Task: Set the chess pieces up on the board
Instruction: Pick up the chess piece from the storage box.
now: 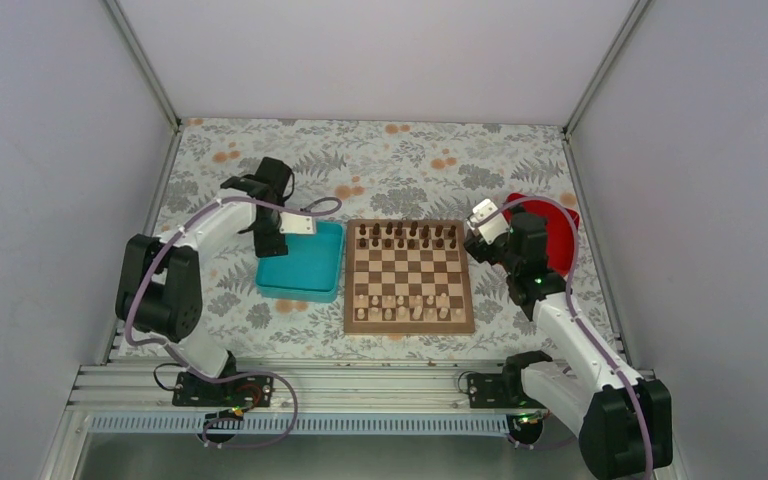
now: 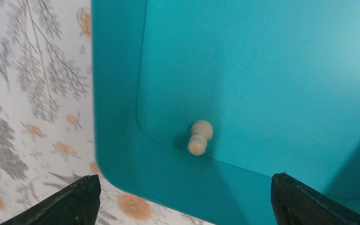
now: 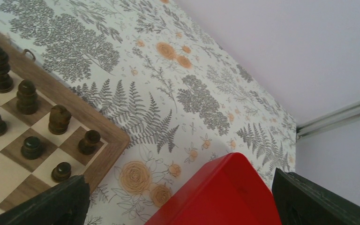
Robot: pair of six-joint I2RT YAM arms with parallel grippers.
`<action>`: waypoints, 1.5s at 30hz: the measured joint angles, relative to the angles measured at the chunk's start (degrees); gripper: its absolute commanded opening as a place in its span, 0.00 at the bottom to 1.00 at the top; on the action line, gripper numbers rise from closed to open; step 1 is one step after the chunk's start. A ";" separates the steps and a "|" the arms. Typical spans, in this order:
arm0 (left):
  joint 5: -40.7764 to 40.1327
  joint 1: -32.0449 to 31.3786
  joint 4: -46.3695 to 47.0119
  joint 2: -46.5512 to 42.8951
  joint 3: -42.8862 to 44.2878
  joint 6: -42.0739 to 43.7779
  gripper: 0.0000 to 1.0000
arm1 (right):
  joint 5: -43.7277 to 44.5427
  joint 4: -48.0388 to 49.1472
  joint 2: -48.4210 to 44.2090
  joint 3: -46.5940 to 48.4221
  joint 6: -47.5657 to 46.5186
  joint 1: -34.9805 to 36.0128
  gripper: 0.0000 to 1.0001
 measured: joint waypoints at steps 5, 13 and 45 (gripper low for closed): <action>2.54 0.17 -1.16 3.37 5.77 7.63 0.82 | -1.73 -1.29 0.28 0.00 -0.02 0.00 1.00; 4.79 0.96 -4.96 11.30 12.57 13.90 0.77 | -2.78 -1.95 1.81 0.00 -0.04 0.00 1.00; 4.11 -0.33 -6.84 3.72 4.83 11.13 0.59 | -2.60 -3.65 5.27 0.31 -0.13 0.00 1.00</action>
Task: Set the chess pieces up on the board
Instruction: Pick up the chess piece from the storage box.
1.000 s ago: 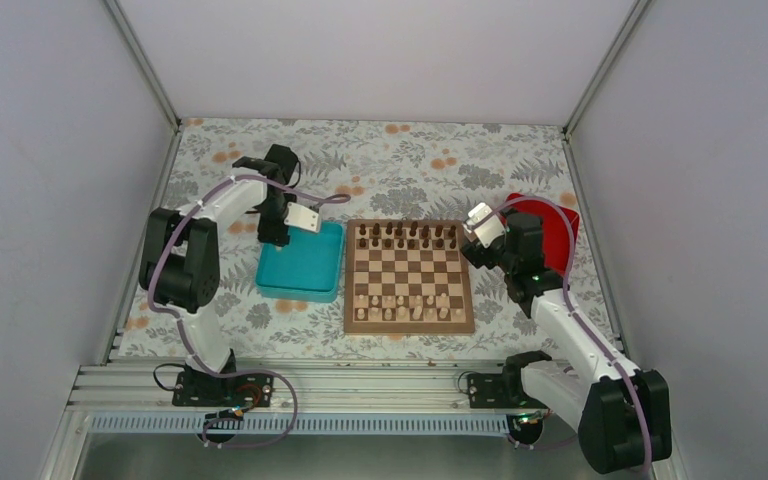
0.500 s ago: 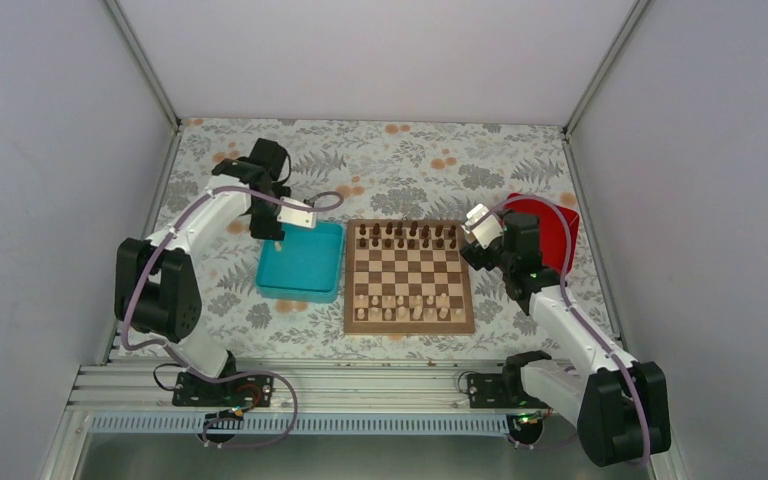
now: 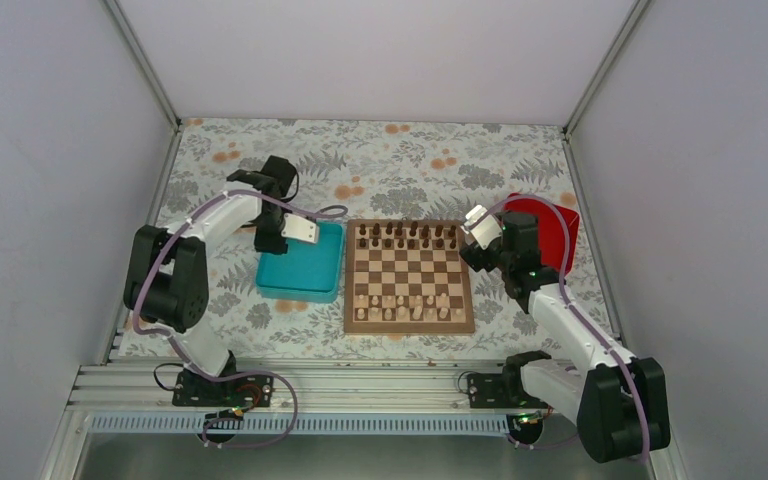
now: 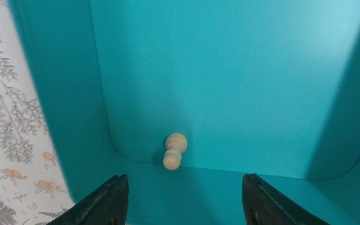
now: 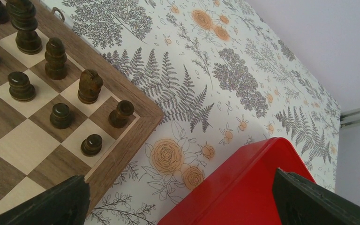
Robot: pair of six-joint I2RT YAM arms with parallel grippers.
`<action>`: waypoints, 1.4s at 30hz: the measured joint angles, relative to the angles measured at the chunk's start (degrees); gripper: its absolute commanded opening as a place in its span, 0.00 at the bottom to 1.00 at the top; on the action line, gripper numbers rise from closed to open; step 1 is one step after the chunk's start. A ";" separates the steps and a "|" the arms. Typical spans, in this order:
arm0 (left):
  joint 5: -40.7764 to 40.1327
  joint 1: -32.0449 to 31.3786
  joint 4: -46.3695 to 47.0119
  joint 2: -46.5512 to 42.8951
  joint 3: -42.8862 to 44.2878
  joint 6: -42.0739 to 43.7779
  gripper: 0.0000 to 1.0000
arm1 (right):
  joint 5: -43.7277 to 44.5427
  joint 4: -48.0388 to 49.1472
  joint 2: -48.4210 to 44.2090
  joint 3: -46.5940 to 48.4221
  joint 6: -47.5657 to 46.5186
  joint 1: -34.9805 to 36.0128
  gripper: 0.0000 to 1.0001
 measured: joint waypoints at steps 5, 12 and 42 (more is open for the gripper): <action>-2.01 -0.94 0.07 2.27 -0.22 -1.73 0.58 | -0.02 -0.13 0.28 0.00 -0.02 0.00 1.00; -4.11 -2.21 -0.17 4.17 -0.13 -3.63 0.51 | -0.17 -0.42 0.81 0.00 0.00 0.00 1.00; -8.68 -2.32 -0.35 10.91 2.71 -8.96 0.39 | -0.42 -1.36 1.03 0.39 -0.11 0.00 1.00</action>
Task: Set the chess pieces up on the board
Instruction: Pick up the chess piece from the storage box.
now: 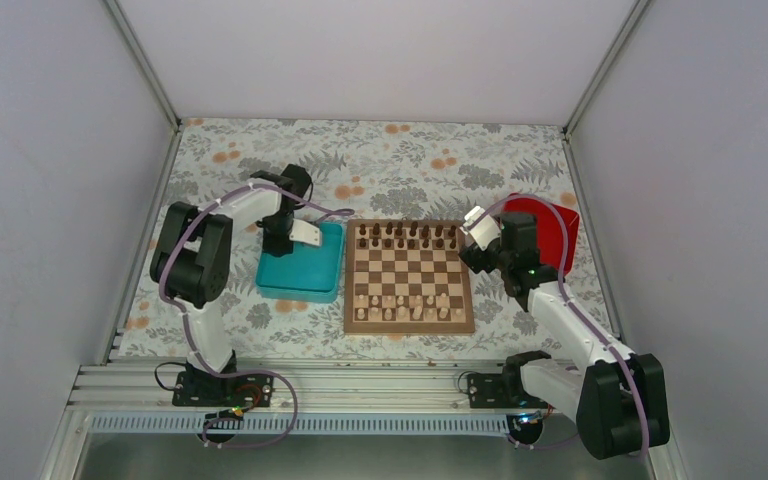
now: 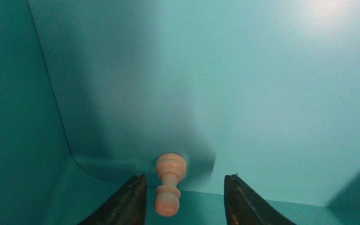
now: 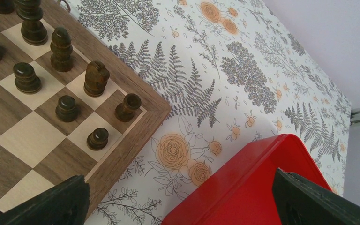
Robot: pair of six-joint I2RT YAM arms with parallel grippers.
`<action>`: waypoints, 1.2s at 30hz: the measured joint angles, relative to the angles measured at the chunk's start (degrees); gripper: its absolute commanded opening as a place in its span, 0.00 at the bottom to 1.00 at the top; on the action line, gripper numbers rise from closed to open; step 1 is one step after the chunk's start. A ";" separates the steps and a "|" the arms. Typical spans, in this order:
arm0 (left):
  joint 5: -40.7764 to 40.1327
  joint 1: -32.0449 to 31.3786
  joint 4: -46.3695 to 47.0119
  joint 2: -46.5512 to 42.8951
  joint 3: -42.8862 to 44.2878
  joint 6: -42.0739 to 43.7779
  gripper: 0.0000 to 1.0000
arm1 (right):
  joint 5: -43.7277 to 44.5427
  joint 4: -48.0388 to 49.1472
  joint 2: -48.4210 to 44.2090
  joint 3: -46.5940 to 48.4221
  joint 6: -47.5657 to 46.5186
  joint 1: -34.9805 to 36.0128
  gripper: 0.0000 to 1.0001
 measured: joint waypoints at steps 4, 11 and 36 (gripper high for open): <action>-0.72 0.00 -0.72 1.44 1.22 -0.55 0.36 | -0.02 -0.07 0.31 0.26 -0.02 0.00 1.00; -1.03 -0.26 -1.55 1.73 1.92 -1.38 0.22 | -0.02 -0.15 0.63 0.26 -0.02 0.00 1.00; 1.46 -8.31 -12.94 0.13 15.56 -4.55 0.08 | 1.77 0.04 1.31 0.48 0.13 -0.55 1.00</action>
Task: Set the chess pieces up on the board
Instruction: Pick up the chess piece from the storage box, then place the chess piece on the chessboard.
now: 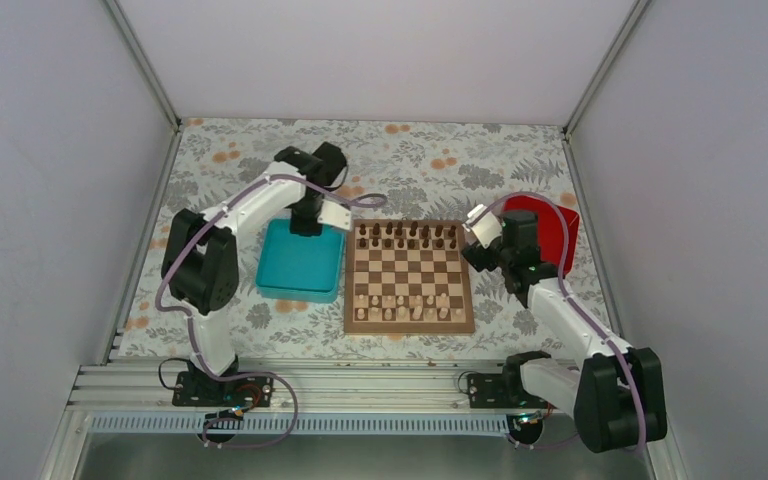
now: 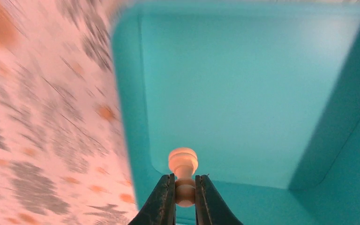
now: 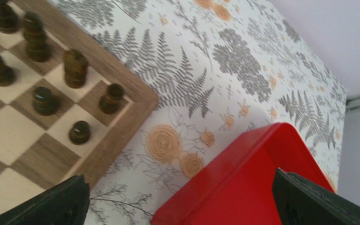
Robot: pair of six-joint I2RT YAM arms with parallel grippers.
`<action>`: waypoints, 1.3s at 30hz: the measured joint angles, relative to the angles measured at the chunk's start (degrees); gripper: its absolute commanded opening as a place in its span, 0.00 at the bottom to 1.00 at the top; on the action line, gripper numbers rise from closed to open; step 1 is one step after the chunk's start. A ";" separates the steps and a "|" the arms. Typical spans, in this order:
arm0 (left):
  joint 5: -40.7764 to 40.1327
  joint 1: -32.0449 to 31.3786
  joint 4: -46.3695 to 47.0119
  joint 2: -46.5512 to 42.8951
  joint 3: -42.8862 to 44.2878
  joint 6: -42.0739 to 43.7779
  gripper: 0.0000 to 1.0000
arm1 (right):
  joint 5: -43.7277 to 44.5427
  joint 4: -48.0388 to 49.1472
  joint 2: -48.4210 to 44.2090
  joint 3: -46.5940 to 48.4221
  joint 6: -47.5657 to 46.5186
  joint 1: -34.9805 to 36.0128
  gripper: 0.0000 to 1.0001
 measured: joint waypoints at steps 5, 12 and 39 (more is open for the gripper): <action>0.98 -10.78 -5.16 0.15 12.55 -2.16 0.08 | 0.42 -0.48 0.76 1.90 1.01 -5.20 1.00; 0.94 -23.06 -7.56 5.33 25.73 -3.21 0.08 | 1.27 -0.81 1.05 6.14 3.96 -14.43 1.00; 1.49 -42.07 -8.85 31.76 54.71 2.91 0.03 | 0.07 -1.81 3.56 8.15 7.39 -27.50 1.00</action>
